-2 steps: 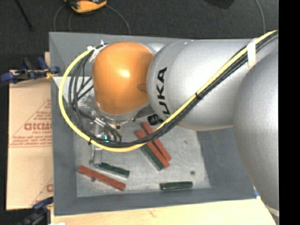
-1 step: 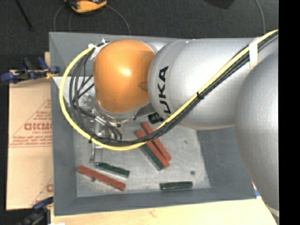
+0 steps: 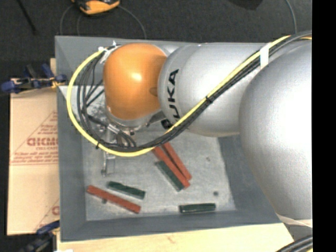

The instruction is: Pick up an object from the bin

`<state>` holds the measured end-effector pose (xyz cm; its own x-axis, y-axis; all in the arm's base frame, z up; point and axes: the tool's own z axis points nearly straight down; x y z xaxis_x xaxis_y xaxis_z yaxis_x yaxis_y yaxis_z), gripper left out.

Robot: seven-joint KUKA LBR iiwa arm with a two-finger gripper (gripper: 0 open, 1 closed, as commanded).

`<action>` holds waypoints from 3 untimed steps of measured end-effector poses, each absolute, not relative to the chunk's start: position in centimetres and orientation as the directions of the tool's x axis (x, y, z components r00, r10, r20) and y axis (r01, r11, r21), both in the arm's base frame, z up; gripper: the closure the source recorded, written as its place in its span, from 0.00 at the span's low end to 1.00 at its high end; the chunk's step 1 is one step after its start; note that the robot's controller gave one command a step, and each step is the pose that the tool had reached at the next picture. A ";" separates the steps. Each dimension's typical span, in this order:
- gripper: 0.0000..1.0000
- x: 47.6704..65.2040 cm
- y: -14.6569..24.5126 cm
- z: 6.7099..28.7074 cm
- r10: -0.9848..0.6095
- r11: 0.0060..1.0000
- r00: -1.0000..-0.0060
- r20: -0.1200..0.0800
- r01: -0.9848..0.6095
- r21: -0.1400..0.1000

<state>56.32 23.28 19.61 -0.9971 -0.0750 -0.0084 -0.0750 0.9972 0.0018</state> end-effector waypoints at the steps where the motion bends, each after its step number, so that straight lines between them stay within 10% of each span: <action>1: 0.00 53.5 21.7 18.9 -0.019 1.000 -1.000 -0.002 -0.019 0.001; 2: 1.00 54.9 23.0 13.5 -0.167 0.986 -0.986 -0.003 -0.167 0.002; 3: 1.00 54.9 22.9 13.5 -0.166 0.986 -0.986 -0.003 -0.166 0.002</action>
Offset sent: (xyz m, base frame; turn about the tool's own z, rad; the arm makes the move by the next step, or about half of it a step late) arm -0.0152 -0.0028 -0.0619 -0.0958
